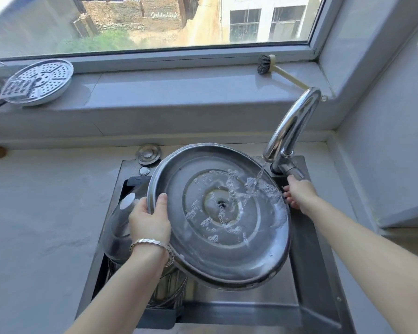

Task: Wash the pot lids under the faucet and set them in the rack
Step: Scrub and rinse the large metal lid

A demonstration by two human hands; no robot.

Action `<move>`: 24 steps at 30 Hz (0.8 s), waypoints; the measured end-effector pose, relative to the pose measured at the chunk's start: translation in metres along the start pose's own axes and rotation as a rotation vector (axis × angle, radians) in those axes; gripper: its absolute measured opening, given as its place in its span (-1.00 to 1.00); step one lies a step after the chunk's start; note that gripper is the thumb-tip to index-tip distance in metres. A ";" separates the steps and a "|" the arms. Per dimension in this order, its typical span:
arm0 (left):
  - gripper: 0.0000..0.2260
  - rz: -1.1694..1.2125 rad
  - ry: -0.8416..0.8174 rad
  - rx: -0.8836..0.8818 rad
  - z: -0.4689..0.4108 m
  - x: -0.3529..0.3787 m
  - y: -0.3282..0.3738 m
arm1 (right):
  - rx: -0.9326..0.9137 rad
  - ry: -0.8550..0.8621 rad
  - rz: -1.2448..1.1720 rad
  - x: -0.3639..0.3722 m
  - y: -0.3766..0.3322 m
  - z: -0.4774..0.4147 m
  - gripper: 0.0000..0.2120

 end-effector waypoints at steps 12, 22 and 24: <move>-0.74 -0.020 -0.025 -0.025 0.002 0.007 -0.003 | -0.115 0.079 0.367 -0.003 -0.001 -0.015 -0.67; -0.69 0.011 0.001 0.002 0.013 0.020 0.006 | -0.754 -0.139 0.894 0.071 0.005 0.140 -0.24; -0.72 -0.001 -0.010 0.026 0.018 0.025 0.006 | -0.938 -0.375 0.877 0.099 0.006 0.180 -0.15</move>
Point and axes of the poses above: each hand's wrist, its own z-axis away from the middle knuckle, its own x-axis out of the palm, y = z × x, the point moved 7 cm from there along -z, towards the middle knuckle, and after that the axes turned 6 degrees about x, right-handed, at the moved point
